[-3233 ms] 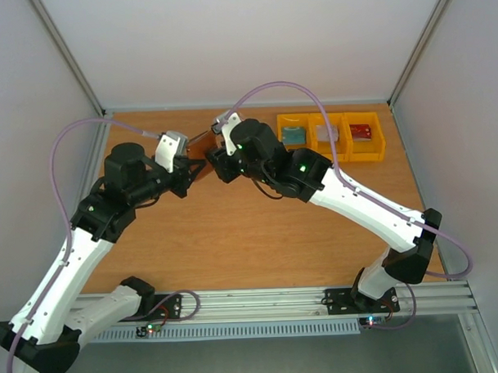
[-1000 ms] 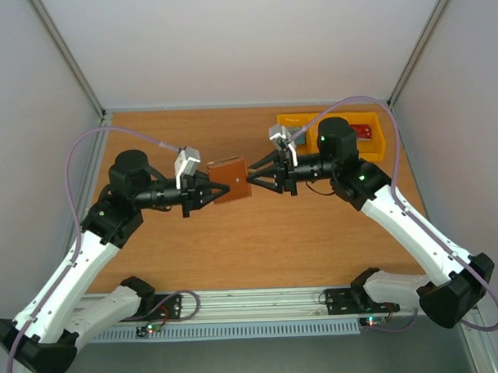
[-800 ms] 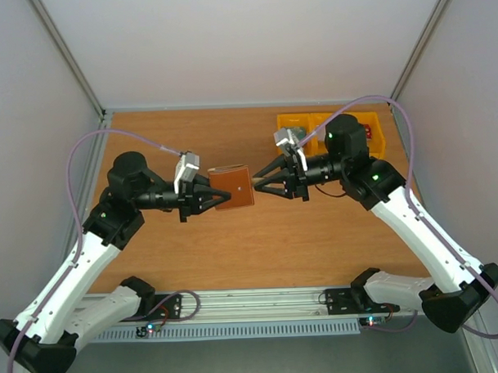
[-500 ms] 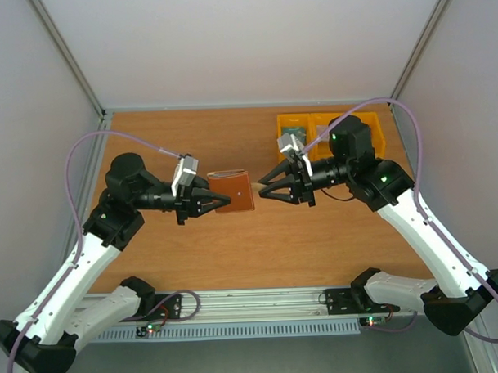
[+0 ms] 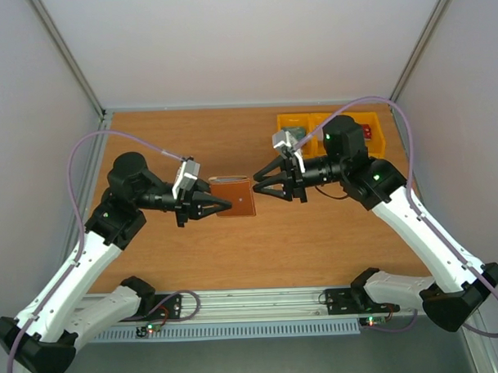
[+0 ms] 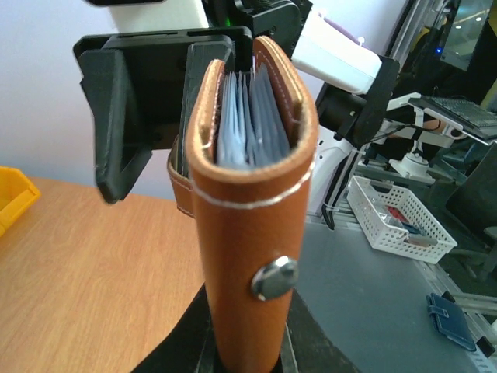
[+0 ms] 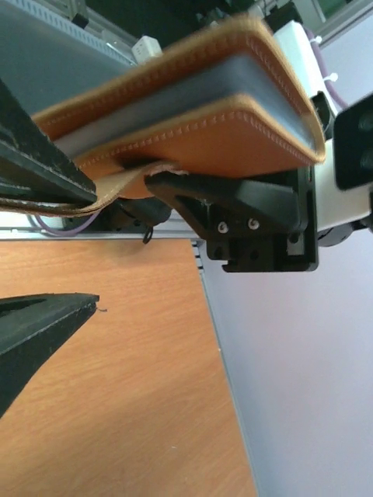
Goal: Take the credit cards out of the card holder
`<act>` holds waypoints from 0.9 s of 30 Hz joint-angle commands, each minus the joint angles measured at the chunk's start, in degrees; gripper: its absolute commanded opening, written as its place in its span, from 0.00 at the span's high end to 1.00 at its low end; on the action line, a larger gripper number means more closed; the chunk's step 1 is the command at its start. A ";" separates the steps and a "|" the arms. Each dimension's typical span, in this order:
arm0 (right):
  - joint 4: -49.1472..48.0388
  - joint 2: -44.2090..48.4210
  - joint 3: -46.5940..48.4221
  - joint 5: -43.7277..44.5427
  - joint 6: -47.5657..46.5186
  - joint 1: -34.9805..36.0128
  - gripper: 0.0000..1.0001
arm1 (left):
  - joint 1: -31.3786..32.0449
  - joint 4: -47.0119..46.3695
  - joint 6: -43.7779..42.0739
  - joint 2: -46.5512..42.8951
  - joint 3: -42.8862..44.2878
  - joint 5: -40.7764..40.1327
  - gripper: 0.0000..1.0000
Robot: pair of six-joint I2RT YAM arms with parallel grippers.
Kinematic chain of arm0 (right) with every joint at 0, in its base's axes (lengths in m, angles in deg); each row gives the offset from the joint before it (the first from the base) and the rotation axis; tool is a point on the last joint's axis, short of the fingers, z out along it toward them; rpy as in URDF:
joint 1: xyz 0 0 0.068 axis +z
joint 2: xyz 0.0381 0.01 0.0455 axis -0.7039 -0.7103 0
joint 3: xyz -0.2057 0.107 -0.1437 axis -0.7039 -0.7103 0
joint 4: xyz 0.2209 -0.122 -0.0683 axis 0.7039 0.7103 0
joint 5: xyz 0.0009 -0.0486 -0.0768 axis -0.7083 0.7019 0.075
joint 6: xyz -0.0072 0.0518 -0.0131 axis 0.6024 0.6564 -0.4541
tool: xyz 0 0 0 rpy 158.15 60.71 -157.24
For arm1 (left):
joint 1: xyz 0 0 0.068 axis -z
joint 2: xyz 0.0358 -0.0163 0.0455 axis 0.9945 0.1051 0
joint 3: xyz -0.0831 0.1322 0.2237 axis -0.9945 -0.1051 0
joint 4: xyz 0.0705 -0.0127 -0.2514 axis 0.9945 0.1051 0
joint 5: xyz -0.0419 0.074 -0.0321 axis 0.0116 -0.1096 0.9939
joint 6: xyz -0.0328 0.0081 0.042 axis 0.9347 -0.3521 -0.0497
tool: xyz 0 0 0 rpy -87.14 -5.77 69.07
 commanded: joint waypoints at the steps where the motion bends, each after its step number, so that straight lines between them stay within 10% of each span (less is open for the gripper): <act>1: 4.04 -1.54 2.95 3.29 -3.79 2.97 0.64 | 0.69 -3.27 -2.69 0.03 0.08 2.42 1.00; 12: 9.53 -2.58 4.88 3.85 -7.68 10.39 0.52 | 1.29 -4.55 -1.78 0.70 -0.50 1.69 1.00; 27: -8.50 -3.04 0.18 7.20 2.81 14.30 0.75 | 2.19 -5.18 -0.33 1.13 -2.62 -0.84 1.00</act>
